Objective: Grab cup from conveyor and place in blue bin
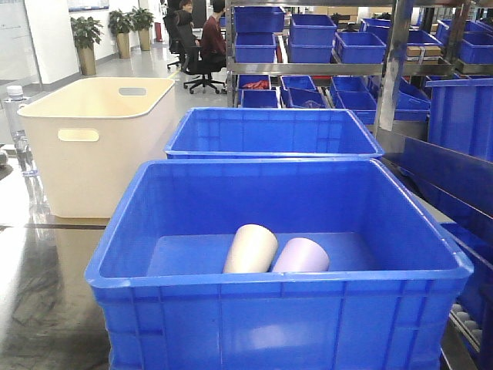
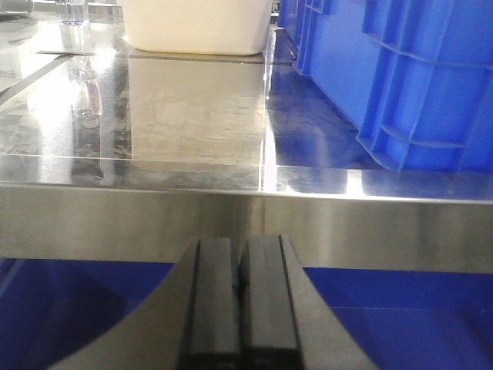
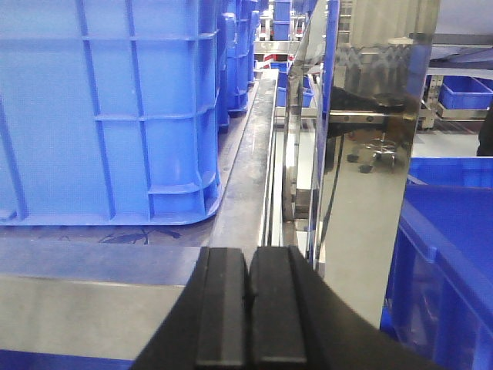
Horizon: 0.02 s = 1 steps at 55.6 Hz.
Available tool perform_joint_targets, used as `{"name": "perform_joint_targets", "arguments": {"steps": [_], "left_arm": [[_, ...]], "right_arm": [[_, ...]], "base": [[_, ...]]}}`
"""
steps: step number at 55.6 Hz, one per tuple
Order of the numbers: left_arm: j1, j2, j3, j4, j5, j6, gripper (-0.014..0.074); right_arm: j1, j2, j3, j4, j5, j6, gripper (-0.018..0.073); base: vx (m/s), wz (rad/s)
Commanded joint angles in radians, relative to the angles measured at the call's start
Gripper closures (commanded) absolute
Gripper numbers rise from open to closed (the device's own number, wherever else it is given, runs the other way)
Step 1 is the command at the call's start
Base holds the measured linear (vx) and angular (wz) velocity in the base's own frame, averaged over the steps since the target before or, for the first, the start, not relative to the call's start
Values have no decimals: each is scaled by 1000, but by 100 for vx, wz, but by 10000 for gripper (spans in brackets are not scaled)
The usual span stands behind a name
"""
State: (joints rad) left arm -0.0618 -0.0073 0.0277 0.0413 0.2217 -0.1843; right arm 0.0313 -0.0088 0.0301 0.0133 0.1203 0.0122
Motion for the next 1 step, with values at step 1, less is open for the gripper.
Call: {"name": "perform_joint_targets", "arguments": {"steps": [1], "left_arm": [[2,-18,5,1,-81,-6,596]], "right_arm": [[-7,-13,19,-5,-90,-12,568]], "base": [[0,0]]}}
